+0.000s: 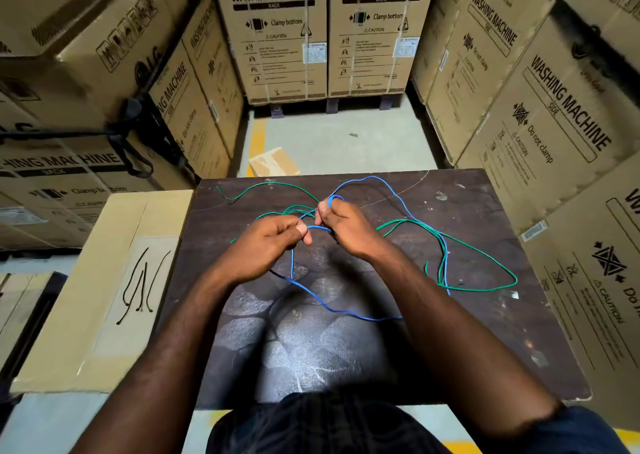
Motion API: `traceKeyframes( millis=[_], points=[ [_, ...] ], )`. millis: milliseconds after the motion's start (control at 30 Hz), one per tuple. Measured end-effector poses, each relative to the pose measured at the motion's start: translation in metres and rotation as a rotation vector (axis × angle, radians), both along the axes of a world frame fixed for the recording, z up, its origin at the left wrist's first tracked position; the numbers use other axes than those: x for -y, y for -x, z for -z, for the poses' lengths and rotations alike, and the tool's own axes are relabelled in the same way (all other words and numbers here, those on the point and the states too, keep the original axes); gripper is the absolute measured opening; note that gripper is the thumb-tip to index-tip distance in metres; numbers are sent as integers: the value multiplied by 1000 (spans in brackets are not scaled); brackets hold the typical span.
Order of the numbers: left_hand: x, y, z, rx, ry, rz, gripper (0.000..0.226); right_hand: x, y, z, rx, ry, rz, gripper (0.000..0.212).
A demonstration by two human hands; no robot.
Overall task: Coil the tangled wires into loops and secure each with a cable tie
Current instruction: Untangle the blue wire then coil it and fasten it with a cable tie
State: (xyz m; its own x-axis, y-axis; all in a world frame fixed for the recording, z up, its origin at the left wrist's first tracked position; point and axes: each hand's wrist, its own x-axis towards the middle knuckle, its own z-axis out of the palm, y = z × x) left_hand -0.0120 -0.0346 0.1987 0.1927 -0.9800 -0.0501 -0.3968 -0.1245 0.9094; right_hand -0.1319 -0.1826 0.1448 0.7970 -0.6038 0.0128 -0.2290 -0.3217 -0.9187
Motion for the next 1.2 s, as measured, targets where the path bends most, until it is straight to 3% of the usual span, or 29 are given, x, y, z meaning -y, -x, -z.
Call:
traceKeyframes(
  millis=[133, 233, 367, 533, 733, 900, 1033, 1200],
  points=[
    [7, -9, -10, 217, 14, -30, 30, -6, 4, -1, -81, 56, -29, 59],
    [11, -17, -18, 277, -12, 0, 28, -11, 11, -5, -92, 109, -91, 70],
    [17, -18, -25, 284, -2, -37, 25, -18, 14, -12, -81, 72, -149, 67],
    [26, -21, -7, 137, 56, -230, 18, -27, 18, -22, 4, -80, -192, 62],
    [30, -17, 22, -36, 40, -272, 20, -36, 14, -29, 143, -430, -141, 54],
    [27, 4, 46, -157, -17, -270, 27, -41, 11, -36, 233, -601, -180, 51],
    [19, 5, 82, -62, -91, -316, 32, -28, 9, -59, 360, -681, -140, 51],
    [4, 14, 99, 120, -175, -198, 27, -11, 2, -85, 488, -762, -51, 46]
  ],
)
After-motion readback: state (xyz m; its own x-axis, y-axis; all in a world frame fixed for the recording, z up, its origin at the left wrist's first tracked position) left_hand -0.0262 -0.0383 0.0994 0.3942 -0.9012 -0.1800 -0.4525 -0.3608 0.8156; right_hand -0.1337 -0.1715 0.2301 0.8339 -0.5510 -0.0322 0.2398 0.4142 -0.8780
